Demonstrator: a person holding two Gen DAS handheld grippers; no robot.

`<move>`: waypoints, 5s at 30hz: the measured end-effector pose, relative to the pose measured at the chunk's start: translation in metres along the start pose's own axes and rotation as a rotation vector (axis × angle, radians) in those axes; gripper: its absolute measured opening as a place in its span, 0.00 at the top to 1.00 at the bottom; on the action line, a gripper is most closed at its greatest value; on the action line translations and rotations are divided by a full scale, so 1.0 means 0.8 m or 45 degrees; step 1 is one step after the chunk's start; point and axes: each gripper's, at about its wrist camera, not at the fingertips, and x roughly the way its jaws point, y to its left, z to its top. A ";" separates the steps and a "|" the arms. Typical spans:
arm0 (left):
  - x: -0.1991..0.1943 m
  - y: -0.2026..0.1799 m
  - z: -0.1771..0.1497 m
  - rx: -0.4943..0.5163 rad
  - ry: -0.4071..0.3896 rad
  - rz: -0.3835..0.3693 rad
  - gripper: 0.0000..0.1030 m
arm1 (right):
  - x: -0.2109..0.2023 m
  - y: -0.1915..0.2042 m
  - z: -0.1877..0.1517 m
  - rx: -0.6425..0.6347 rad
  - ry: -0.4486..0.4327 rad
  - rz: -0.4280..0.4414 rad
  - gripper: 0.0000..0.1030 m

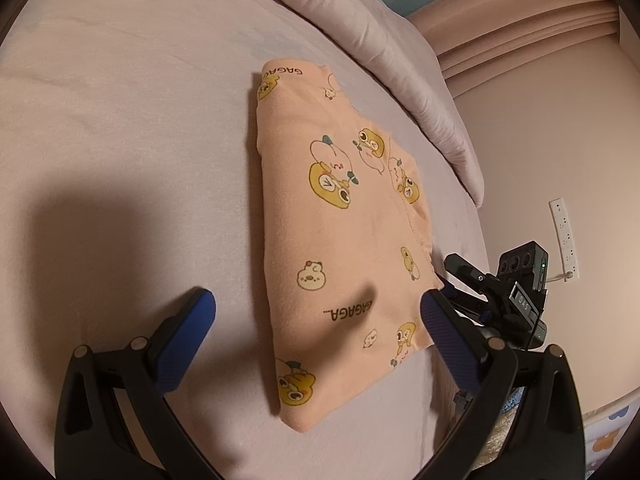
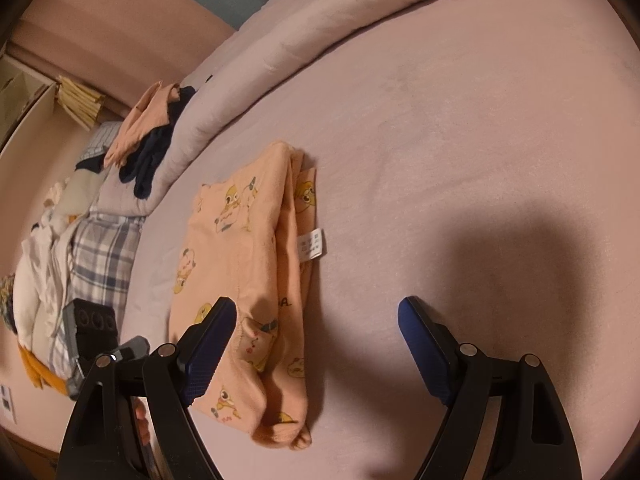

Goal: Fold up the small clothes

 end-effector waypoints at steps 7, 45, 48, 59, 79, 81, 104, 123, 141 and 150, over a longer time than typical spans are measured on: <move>0.000 -0.001 0.001 0.001 0.000 0.002 0.01 | -0.001 -0.001 0.001 -0.001 -0.004 -0.001 0.19; 0.043 -0.022 0.028 -0.015 0.045 -0.091 0.01 | 0.053 0.025 0.031 -0.091 0.156 0.167 0.19; 0.050 -0.027 0.031 0.007 0.050 -0.075 0.01 | 0.067 0.030 0.038 -0.092 0.180 0.212 0.19; 0.057 -0.036 0.032 0.015 0.026 -0.037 0.07 | 0.075 0.038 0.034 -0.148 0.161 0.167 0.59; -0.027 -0.053 -0.037 0.069 -0.122 0.043 0.62 | 0.018 0.118 -0.032 -0.399 0.021 0.066 0.74; -0.042 -0.054 -0.049 0.066 -0.136 0.033 0.62 | 0.013 0.123 -0.043 -0.401 0.021 0.085 0.74; -0.160 -0.067 -0.191 0.117 -0.280 0.094 0.62 | -0.036 0.194 -0.154 -0.536 0.063 0.214 0.74; -0.210 -0.051 -0.233 0.104 -0.347 0.097 0.62 | -0.043 0.224 -0.186 -0.635 0.077 0.243 0.74; -0.223 -0.037 -0.233 0.076 -0.354 0.085 0.62 | -0.035 0.231 -0.190 -0.676 0.102 0.234 0.74; -0.225 -0.034 -0.233 0.075 -0.354 0.087 0.62 | -0.033 0.235 -0.191 -0.685 0.109 0.217 0.74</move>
